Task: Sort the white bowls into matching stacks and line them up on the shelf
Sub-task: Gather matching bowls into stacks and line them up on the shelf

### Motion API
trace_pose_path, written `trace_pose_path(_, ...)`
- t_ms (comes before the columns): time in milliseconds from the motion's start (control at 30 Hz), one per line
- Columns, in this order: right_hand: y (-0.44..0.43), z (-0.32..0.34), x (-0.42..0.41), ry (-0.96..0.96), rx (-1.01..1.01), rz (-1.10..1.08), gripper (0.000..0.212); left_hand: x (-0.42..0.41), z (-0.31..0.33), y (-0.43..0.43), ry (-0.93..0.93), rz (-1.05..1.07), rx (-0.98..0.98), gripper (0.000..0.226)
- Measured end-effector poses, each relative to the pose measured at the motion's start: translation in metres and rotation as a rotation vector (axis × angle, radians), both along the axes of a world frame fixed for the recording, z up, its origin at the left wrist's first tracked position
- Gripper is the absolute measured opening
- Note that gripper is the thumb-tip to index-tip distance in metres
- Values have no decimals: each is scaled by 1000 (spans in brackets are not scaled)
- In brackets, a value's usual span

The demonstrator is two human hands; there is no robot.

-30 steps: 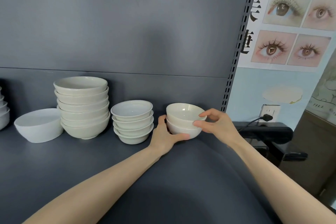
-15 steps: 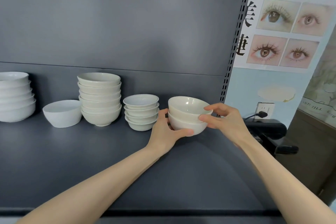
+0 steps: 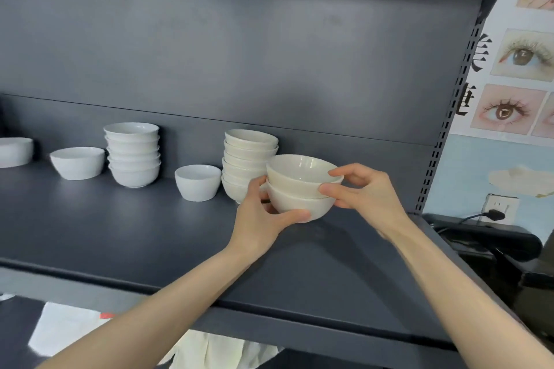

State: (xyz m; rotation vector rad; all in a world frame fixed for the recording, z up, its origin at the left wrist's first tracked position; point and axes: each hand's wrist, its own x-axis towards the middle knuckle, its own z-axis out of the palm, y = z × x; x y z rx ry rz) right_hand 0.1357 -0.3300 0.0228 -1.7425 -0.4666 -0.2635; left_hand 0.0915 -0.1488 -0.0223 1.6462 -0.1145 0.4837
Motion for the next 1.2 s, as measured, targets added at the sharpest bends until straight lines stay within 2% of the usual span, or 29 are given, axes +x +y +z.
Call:
trace_pose_path(300,167,-6,-38,25,39,103,35,-53,-7,162,0,138,7,81)
trace_pose_path(567,322,-13,-61,22,38,216,29,-93,-12,313,0,260,33,84)
trace_pose_path(667,373,-11,-61,35,35,259,34,-103,-9,359,0,323,41,83)
trace_pose_path(867,463,-4,-52,29,45,339,33,-107,-3,439,1,425,18,85)
trace_pose_path(1000,519,2,-38,15,43,388,45,-101,4,490,-22,484,29,81)
trace_pose_path(1200,607,25,-16,-6,76,466,40,-86,28,569,-65,574,65,82)
